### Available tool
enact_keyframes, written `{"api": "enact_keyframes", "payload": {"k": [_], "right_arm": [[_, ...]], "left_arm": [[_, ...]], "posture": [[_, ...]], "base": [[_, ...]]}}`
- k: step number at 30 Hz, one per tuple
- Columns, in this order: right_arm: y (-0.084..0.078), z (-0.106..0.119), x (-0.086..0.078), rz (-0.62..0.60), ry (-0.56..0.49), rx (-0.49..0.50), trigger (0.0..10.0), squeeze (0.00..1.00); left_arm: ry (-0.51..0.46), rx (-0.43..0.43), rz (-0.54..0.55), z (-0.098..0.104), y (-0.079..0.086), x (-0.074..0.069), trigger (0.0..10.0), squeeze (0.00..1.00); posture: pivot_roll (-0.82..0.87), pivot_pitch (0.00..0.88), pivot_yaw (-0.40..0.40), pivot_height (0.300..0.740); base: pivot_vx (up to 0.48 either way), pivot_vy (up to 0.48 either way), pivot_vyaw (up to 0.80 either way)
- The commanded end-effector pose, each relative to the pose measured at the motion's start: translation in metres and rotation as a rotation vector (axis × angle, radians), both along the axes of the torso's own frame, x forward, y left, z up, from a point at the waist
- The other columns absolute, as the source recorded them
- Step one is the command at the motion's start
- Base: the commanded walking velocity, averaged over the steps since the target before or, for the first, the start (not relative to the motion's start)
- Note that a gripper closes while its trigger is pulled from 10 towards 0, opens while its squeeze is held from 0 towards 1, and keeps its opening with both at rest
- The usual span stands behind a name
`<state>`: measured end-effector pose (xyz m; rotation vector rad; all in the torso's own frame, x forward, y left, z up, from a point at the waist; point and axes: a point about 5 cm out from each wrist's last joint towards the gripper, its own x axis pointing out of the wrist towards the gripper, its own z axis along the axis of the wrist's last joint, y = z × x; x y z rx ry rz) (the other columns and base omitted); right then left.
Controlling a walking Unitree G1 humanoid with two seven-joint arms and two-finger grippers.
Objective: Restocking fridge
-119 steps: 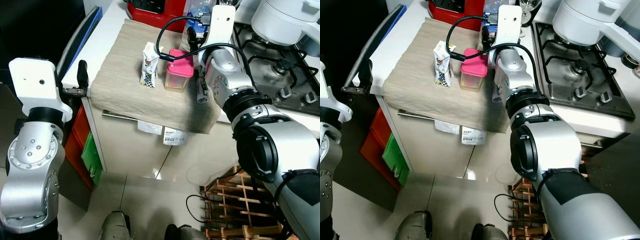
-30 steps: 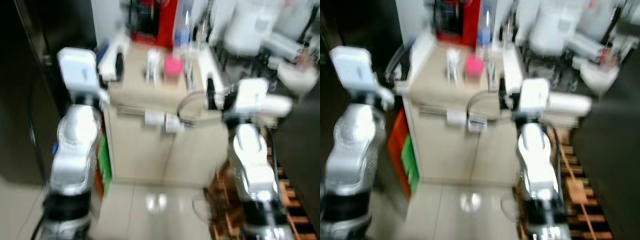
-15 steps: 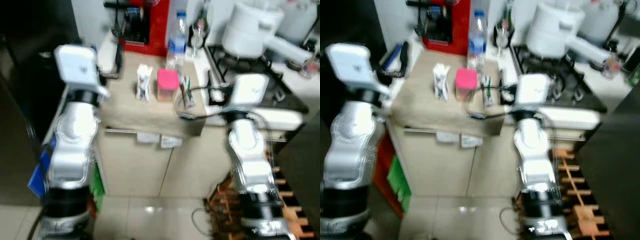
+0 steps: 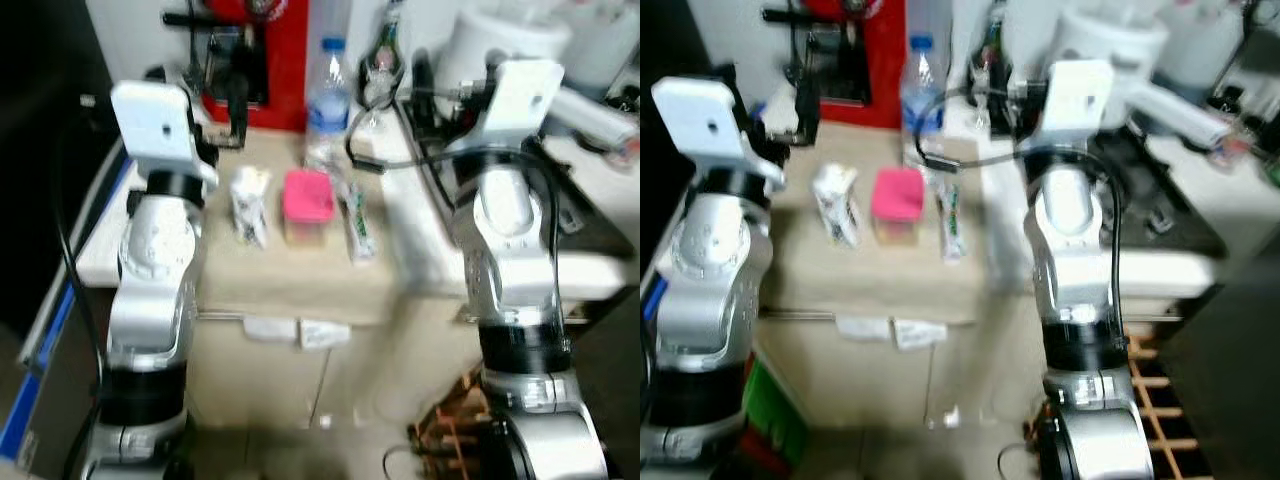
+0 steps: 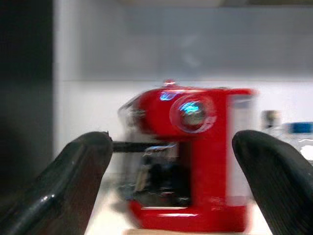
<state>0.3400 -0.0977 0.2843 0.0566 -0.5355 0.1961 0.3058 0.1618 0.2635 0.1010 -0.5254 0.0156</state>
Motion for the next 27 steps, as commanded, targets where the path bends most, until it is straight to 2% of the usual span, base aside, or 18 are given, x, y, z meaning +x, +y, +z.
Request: {"api": "enact_keyframes", "payload": {"k": [1, 4, 5, 7, 9, 11, 18, 21, 27], "right_arm": [[-0.007, -0.005, 0.004, -0.012, 0.043, 0.002, 10.0, 0.00], [-0.003, 0.002, 0.011, 0.013, 0.058, 0.009, 10.0, 0.00], [0.000, 0.003, 0.020, 0.050, 0.128, 0.013, 10.0, 0.00], [0.004, 0.002, 0.027, 0.094, 0.208, 0.017, 10.0, 0.00], [0.003, 0.005, 0.032, 0.114, 0.222, 0.030, 10.0, 0.00], [-0.001, 0.007, 0.042, 0.094, 0.250, -0.012, 10.0, 0.00], [-0.005, 0.014, 0.054, 0.086, 0.277, -0.037, 10.0, 0.00], [0.000, 0.012, 0.063, 0.101, 0.319, -0.076, 10.0, 0.00], [0.008, 0.010, 0.069, 0.120, 0.341, -0.091, 10.0, 0.00]], "left_arm": [[-0.004, 0.005, -0.004, 0.000, -0.004, 0.000, 10.0, 0.00], [-0.003, 0.007, -0.008, 0.000, -0.004, -0.001, 10.0, 0.00], [-0.002, 0.007, -0.005, 0.000, -0.004, -0.001, 10.0, 0.00], [-0.001, 0.006, -0.001, 0.000, -0.003, -0.002, 10.0, 0.00], [-0.001, 0.005, 0.002, 0.000, -0.002, -0.002, 10.0, 0.00], [-0.001, 0.008, 0.001, 0.000, -0.003, -0.002, 10.0, 0.00], [-0.003, 0.004, 0.009, 0.001, -0.002, -0.003, 10.0, 0.00], [0.000, 0.004, 0.021, -0.001, 0.000, -0.008, 10.0, 0.00], [0.008, 0.017, 0.044, -0.001, 0.005, -0.016, 10.0, 0.00]], "posture": [[0.04, 0.000, -0.060, 0.740], [0.04, 0.000, -0.060, 0.740], [0.04, 0.000, -0.060, 0.740], [0.07, 0.000, -0.062, 0.740], [0.07, 0.000, -0.064, 0.740], [0.07, 0.000, -0.068, 0.740], [0.08, 0.000, -0.084, 0.740], [0.10, 0.000, -0.096, 0.740], [0.14, 0.011, -0.112, 0.740]], "base": [[0.000, 0.000, 0.00], [0.000, 0.000, 0.00], [0.000, 0.000, 0.00], [0.000, 0.000, 0.00], [0.000, 0.000, 0.00], [0.000, 0.000, 0.00], [0.000, 0.000, 0.00], [0.000, 0.000, 0.00], [0.000, 0.000, 0.00]]}}
